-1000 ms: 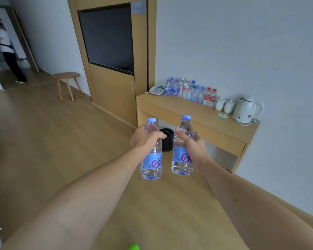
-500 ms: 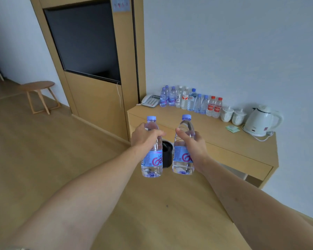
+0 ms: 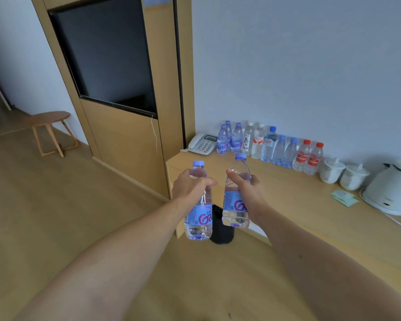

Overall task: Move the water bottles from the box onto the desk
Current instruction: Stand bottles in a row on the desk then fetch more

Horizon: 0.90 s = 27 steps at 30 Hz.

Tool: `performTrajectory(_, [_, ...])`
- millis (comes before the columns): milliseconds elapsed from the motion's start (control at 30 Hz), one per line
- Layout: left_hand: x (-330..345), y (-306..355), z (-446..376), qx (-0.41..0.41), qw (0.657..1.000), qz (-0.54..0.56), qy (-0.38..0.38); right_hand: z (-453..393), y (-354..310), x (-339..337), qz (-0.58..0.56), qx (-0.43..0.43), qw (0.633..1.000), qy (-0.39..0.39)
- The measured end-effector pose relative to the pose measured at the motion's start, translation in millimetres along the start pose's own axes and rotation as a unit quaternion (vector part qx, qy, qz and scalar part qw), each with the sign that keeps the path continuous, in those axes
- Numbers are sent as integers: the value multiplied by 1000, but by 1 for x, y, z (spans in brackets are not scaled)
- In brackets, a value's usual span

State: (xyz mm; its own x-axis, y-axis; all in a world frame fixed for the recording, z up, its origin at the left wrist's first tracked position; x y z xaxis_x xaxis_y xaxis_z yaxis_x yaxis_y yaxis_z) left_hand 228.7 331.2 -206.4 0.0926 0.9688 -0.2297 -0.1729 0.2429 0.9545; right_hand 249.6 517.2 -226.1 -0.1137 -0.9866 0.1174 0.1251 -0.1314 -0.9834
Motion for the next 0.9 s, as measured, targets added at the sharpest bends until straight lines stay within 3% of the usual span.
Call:
performTrajectory(267, [-8,64,-165,37,998,31,37,-168,-43,8,-8,22,1000,-11])
performTrajectory(533, [23,48,-285,-21,999,15,-26,-266,-29,-6,-31,41,999,-4])
performTrajectory(900, [91,81,-473,24,986,-53,-159,-401,-28,-55,-10,30,985,172])
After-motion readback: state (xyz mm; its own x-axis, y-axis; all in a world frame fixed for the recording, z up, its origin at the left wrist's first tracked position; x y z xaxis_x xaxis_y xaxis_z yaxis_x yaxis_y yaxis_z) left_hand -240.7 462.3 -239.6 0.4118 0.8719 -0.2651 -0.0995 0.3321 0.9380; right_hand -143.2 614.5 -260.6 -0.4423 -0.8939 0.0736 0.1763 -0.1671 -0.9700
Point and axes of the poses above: each hand's wrist, its own z-axis away from the middle knuckle, its own x-axis out of the palm, y = z × x, the point moved 3 cm from there along -z, towards the middle knuckle, and after that the axes turned 10 degrees about -y, right-handed, at the moved point
